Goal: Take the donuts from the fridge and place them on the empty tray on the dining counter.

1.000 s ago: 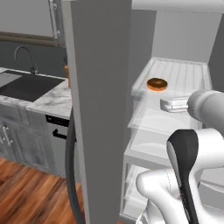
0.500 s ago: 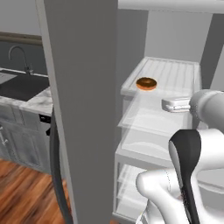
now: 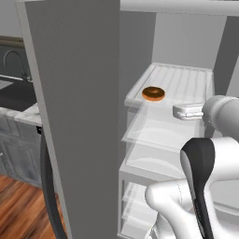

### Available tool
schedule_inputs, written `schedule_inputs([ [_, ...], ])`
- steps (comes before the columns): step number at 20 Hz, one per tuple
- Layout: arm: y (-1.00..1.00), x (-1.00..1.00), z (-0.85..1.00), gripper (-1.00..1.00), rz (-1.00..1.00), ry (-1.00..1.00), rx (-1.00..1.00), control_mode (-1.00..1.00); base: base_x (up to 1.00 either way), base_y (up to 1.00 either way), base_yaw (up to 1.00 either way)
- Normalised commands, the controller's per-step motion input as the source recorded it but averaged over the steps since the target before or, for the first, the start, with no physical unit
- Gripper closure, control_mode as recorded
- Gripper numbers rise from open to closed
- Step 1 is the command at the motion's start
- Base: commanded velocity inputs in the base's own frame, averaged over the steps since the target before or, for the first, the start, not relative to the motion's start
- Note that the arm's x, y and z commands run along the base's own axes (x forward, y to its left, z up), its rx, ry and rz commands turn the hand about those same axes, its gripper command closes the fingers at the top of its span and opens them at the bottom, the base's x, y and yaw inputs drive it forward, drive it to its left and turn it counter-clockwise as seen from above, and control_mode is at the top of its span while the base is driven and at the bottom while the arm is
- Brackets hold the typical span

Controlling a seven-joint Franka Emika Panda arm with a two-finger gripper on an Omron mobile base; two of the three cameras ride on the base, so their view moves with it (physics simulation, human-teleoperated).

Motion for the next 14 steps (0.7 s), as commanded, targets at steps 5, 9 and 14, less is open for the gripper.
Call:
schedule_inputs([
  [5,0.0,0.0,0.0,-1.0,0.0,0.0,0.0,1.0,0.17,0.0,0.0],
  [9,0.0,0.0,0.0,-1.0,0.0,0.0,0.0,1.0,0.0,0.0,0.0],
  [14,0.0,-0.02,0.02,-1.0,0.02,0.01,0.0,-1.0,0.0,0.0,0.0],
])
